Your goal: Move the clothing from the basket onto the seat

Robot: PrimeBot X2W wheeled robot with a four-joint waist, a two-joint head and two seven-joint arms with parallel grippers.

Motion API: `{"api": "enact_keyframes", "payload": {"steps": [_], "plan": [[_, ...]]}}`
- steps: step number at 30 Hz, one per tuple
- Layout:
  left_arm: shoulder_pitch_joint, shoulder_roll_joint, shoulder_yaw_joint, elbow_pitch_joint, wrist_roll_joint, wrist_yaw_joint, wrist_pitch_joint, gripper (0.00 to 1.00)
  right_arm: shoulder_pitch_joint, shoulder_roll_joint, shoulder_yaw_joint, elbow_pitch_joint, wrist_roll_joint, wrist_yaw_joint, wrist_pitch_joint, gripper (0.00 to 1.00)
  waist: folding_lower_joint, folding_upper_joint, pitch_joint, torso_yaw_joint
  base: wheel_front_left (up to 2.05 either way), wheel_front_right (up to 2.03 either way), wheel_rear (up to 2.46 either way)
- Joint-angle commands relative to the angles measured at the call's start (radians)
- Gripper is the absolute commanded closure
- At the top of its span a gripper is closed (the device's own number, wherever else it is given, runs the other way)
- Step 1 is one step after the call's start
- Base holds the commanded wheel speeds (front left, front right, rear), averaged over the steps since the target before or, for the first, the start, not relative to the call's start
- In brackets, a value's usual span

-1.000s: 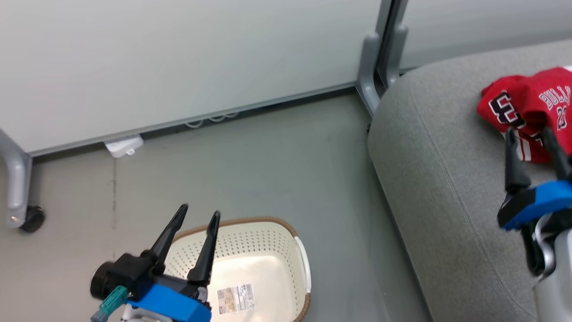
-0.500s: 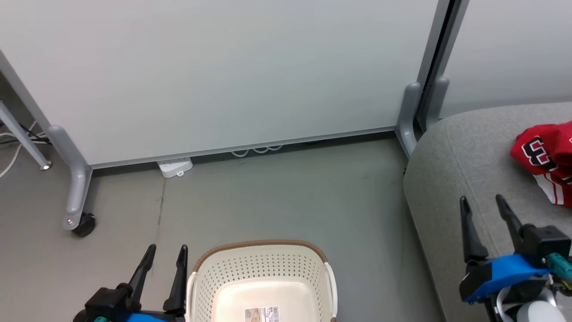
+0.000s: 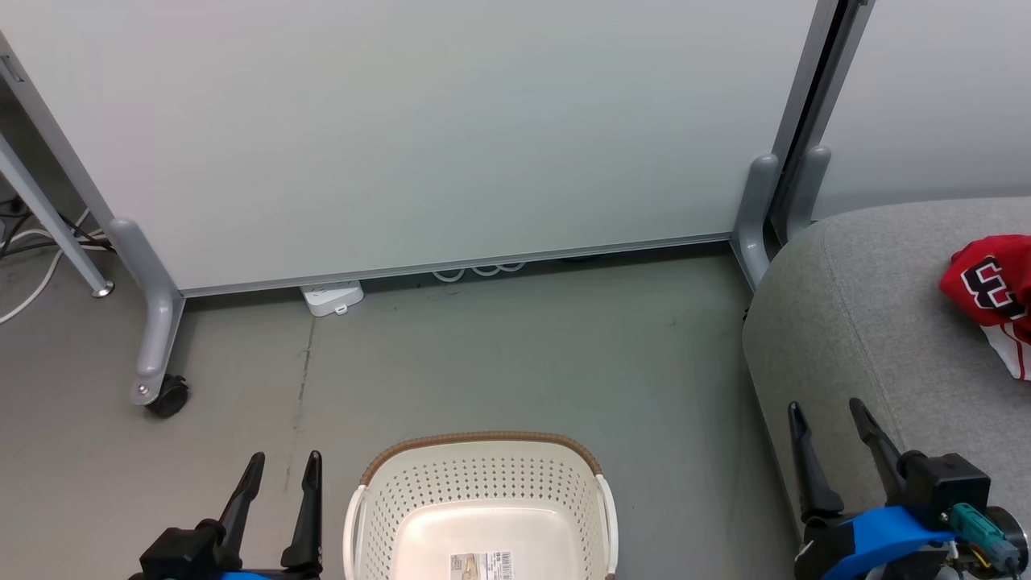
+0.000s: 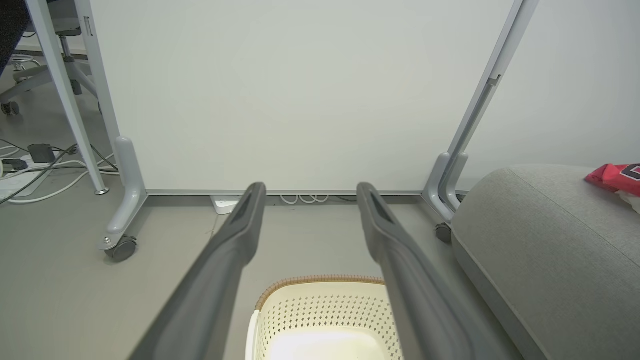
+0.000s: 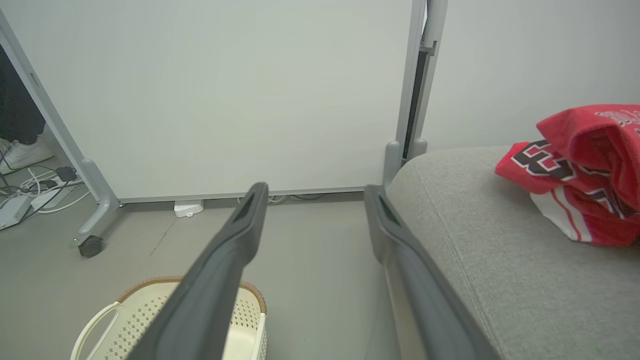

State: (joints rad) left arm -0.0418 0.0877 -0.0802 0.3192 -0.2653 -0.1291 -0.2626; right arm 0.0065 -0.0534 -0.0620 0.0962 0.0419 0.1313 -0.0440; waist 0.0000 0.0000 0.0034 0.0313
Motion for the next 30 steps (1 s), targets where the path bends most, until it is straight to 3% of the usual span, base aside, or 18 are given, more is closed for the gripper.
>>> {"api": "enact_keyframes", "payload": {"steps": [1,19,20,30], "plan": [[-0.003,0.003,0.000,0.002,-0.002,-0.001,-0.003,0.00,0.016,0.004,0.004,0.001,0.006,-0.001,-0.004,0.00,0.0000,0.0000,0.000,0.001,0.00,0.00,0.00],[0.001,0.012,-0.011,0.008,-0.011,-0.001,-0.003,0.00,0.016,0.004,0.024,0.017,0.038,-0.001,-0.012,0.00,0.0000,0.0000,-0.011,0.002,0.00,0.00,0.00],[0.000,0.003,-0.013,0.007,-0.007,0.000,0.000,1.00,0.003,0.001,0.022,0.016,0.034,0.000,-0.007,1.00,0.0000,0.0000,-0.011,0.002,0.00,0.00,0.00],[0.050,-0.021,-0.022,0.096,-0.010,0.000,0.007,1.00,0.026,0.002,0.021,0.119,0.044,0.000,-0.007,1.00,0.0000,0.0000,-0.012,0.001,0.00,0.00,0.00]]}}
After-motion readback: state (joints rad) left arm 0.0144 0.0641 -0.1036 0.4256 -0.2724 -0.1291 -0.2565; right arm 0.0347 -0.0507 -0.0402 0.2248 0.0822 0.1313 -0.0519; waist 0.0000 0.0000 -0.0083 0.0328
